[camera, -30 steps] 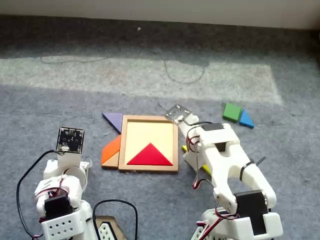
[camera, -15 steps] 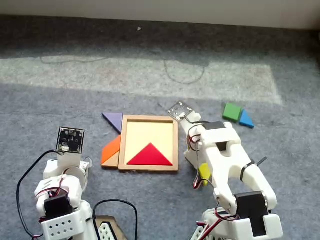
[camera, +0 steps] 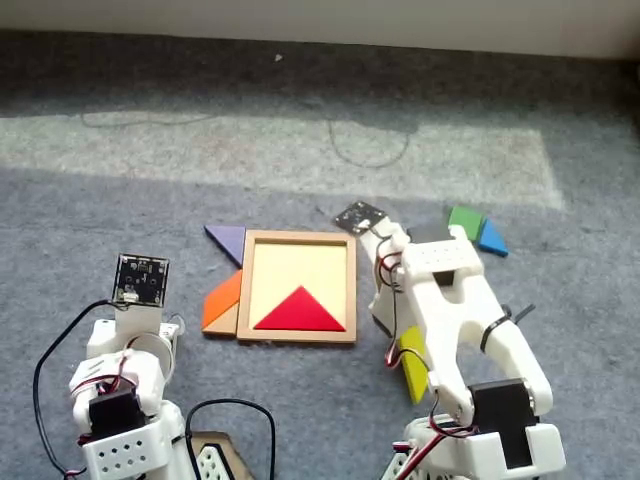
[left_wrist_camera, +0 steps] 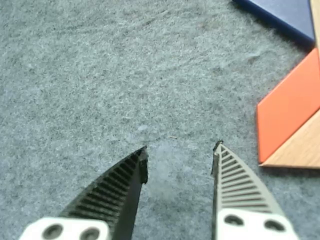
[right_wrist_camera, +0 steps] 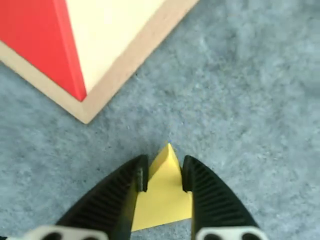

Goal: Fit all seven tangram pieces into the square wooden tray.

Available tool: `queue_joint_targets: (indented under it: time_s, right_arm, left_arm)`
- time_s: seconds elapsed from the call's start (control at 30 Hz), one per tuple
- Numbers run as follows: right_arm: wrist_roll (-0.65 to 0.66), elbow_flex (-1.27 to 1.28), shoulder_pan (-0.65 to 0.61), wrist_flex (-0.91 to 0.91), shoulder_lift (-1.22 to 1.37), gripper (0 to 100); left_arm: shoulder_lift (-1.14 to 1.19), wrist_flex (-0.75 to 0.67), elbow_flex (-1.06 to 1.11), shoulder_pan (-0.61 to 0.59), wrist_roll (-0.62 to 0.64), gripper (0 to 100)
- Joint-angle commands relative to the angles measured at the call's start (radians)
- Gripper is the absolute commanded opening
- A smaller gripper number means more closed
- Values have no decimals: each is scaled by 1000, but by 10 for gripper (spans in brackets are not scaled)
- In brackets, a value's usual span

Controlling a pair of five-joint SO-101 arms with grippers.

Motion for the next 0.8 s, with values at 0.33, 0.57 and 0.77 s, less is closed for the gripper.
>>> queue_joint_targets:
  time_s: [0.33, 0.57, 0.77]
  right_arm:
    - [-15, -97, -4, 36, -15, 11]
    - [-15, -99, -4, 39, -15, 6]
    - [-84, -200, -5, 67, -16, 6]
  left_arm:
    - [-8, -15, -5, 2, -12, 224]
    - [-8, -15, -5, 2, -12, 224]
    - [-8, -15, -5, 2, -12, 224]
